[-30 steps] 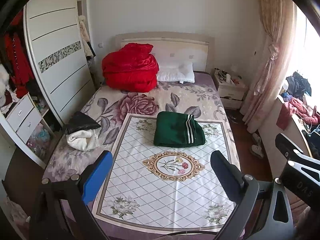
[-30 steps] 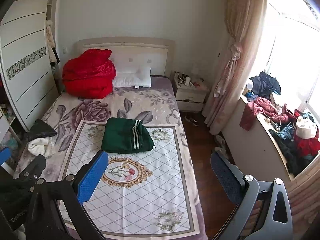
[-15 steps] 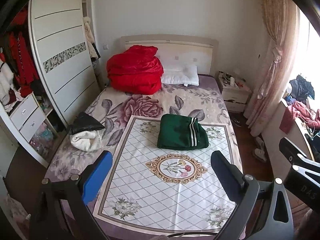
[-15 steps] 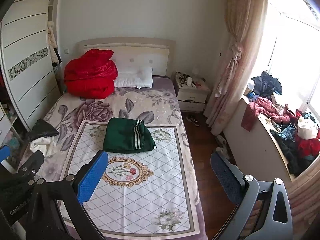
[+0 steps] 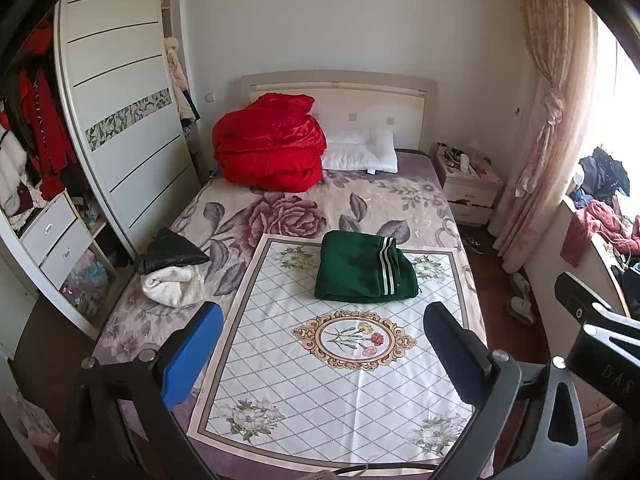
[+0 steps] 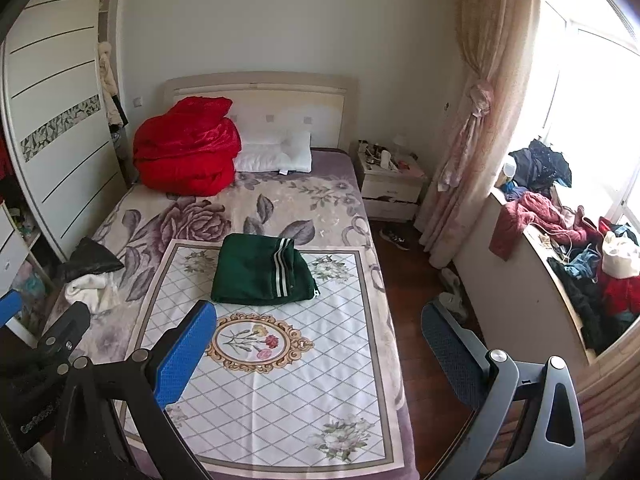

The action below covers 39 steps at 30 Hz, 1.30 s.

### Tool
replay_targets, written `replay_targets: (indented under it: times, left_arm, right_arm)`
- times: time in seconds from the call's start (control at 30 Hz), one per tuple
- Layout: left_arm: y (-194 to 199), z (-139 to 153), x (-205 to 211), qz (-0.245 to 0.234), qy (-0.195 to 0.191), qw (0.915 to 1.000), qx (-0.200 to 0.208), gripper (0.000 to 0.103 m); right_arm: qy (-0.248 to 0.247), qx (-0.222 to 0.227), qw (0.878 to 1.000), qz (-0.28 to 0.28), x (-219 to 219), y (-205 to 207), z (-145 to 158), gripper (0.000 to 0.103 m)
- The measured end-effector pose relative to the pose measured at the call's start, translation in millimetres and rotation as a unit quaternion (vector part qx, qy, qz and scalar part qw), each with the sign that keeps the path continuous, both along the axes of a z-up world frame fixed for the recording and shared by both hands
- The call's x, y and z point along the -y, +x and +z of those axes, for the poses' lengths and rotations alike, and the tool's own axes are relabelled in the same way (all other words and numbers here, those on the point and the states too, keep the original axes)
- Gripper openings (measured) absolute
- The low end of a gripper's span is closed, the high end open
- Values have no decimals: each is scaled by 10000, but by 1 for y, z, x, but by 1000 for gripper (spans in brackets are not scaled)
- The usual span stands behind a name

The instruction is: Fold large clothes

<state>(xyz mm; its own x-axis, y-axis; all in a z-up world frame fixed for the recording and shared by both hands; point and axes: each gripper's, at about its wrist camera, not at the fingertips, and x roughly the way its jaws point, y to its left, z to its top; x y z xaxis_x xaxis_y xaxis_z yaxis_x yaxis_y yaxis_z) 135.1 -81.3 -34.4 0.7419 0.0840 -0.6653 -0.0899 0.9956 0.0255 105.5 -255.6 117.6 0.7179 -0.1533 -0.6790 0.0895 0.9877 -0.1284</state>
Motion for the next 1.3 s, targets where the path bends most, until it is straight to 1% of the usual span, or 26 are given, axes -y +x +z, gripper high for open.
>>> replay_targets:
  times: [0.73, 0.93, 1.17, 1.3]
  left_arm:
    - [8, 10, -3, -26, -47, 9999, 100, 102]
    - [7, 9, -3, -28, -43, 9999, 115, 102]
    - [11, 16, 0, 3, -52, 9998, 171, 102]
    - [5, 16, 1, 13, -68, 9998, 176, 102]
  right_arm:
    - [-2, 59, 10000, -65, 6, 5, 2, 103]
    - [3, 72, 9999, -77, 7, 2, 3, 103]
    - [-8, 65, 9999, -110, 6, -3, 1, 103]
    - [-14, 70, 9999, -118, 7, -4, 2, 103]
